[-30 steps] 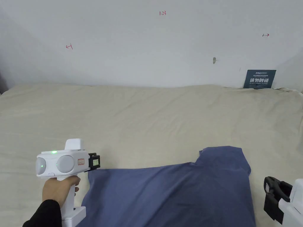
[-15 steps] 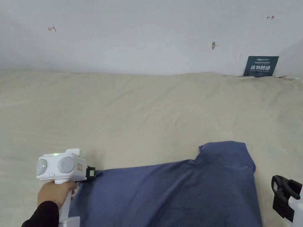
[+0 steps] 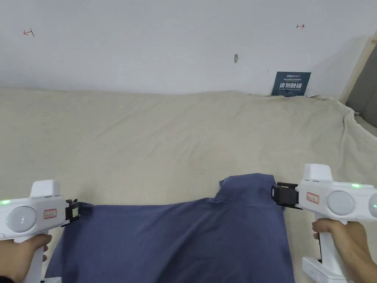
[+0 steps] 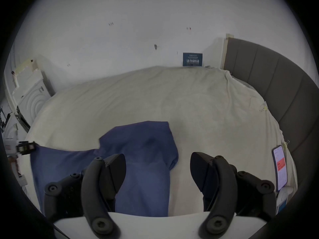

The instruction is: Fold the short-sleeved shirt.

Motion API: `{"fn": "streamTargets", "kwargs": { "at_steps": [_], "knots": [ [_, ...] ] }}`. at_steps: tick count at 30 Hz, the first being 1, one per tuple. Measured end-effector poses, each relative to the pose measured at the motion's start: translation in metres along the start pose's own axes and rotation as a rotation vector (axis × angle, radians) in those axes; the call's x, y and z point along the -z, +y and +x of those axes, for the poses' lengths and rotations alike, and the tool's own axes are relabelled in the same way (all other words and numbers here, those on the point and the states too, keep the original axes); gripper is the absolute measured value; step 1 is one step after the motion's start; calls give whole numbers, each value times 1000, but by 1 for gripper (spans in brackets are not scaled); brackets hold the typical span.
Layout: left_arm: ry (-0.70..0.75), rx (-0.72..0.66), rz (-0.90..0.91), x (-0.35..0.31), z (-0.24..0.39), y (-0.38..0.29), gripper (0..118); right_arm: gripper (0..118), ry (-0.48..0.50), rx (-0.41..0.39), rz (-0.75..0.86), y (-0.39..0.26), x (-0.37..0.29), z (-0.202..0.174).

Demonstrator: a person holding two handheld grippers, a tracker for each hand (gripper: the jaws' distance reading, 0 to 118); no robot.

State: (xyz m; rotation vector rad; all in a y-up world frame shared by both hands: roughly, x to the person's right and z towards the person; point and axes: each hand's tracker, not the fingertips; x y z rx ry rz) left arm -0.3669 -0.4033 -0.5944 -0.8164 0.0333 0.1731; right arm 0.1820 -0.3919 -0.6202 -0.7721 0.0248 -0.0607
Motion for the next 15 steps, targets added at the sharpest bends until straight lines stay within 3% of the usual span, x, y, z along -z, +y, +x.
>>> {"fn": "streamTargets", "kwargs": {
  "at_steps": [6,10,13,15],
  "knots": [
    [-5,15,7,-4,0,8,1,79,-53,50,-147,6,74,12],
    [-3,7,-5,3,-2,5,1,72,-92,54,-193,-4,101,8],
    [-3,1,-12,17,-11,2,1,52,-100,30,-262,-14,113,7],
    [-1,-1,-16,17,-12,-1,1,44,-112,32,-202,-19,106,3]
  ]
}}
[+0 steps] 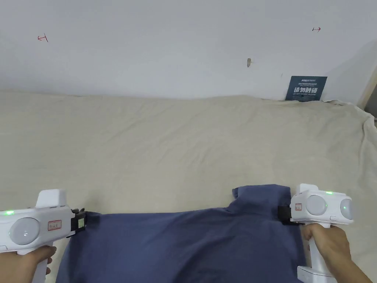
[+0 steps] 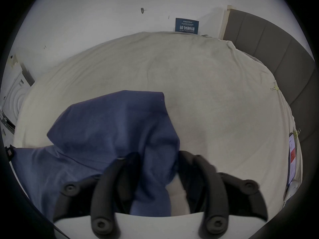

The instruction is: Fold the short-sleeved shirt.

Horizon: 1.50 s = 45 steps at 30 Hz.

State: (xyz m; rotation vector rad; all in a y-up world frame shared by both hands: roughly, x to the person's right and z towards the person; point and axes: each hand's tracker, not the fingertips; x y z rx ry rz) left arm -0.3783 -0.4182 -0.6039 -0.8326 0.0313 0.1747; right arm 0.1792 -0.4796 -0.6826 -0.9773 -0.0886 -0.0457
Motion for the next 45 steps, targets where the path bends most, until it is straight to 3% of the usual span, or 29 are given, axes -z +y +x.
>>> {"fn": "streamTargets", "kwargs": {
  "at_steps": [1,2,3,6,9,23,34,45],
  "knots": [
    [1,0,-1,-1,-1,-1,1,19,21,7,-6,1,-2,1],
    [1,-2,-3,-3,1,-2,1,5,61,7,0,0,-5,2],
    [2,-4,-3,-4,1,-3,1,5,97,23,4,-2,-9,0],
    [7,-18,9,-15,1,-5,1,5,65,-4,91,-3,-31,2],
    [12,-31,33,-32,0,-6,1,5,124,5,142,-5,-67,7],
    [23,-57,271,-193,-3,34,1,5,285,-106,523,-9,-318,11],
    [50,-6,471,-283,22,135,1,5,257,-123,825,64,-435,3],
    [82,65,643,-330,58,249,1,5,229,-76,1004,168,-488,14]
  ]
}}
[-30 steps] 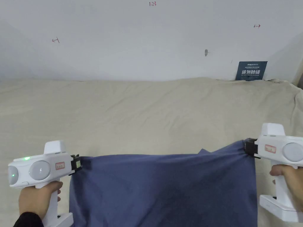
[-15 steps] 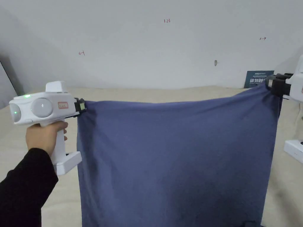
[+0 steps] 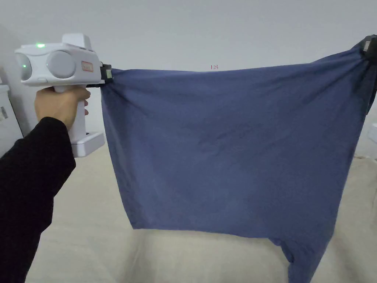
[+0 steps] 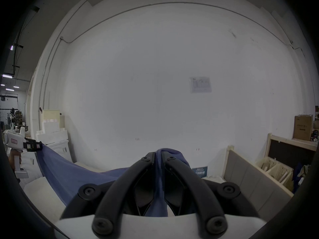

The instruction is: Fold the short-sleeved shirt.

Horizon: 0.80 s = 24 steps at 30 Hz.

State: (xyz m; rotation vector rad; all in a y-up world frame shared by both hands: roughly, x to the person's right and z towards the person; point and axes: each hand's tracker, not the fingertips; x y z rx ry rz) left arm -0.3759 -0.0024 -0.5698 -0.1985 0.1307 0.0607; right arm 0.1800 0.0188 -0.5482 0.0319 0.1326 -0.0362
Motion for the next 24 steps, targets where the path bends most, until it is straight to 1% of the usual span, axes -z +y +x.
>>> {"fn": "streamTargets", "kwargs": {
  "at_steps": [4,7,11,14,16,18,24],
  "knots": [
    [6,30,38,11,8,23,1,5,-12,-7,31,21,16,4],
    [5,29,25,31,11,20,1,5,-23,-35,14,13,30,7],
    [18,55,-26,67,20,-13,1,5,-28,-56,-52,-29,59,13],
    [32,82,-83,100,31,-47,1,5,-42,-48,-114,-67,79,21],
    [35,90,-103,120,37,-70,1,5,-53,-56,-150,-93,91,25],
    [37,99,-131,135,44,-95,1,5,-63,-65,-185,-120,98,28],
    [26,86,-232,163,53,-173,1,5,-80,-51,-304,-202,108,42]
  ]
}}
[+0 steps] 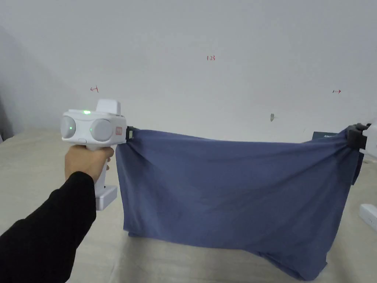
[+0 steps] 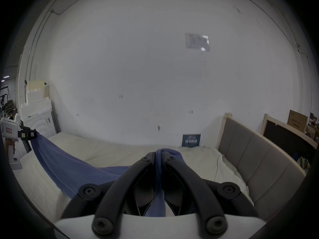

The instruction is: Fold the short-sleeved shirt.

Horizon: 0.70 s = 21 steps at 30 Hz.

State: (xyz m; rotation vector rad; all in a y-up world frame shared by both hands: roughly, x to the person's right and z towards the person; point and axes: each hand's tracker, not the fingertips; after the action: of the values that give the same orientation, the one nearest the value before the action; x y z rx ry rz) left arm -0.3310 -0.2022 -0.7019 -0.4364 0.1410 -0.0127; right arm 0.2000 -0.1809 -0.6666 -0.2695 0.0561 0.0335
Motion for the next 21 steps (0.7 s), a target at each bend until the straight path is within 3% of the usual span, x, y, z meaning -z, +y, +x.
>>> {"fn": "streamTargets", "kwargs": {
  "at_steps": [9,14,21],
  "knots": [
    [-37,-36,-163,6,3,-107,1,5,11,87,-149,-107,-12,0],
    [-74,-39,-201,-19,-13,-158,1,5,37,142,-187,-155,-59,-6],
    [-98,-53,-287,-93,-35,-240,1,5,73,129,-223,-220,-166,-24]
  ]
}}
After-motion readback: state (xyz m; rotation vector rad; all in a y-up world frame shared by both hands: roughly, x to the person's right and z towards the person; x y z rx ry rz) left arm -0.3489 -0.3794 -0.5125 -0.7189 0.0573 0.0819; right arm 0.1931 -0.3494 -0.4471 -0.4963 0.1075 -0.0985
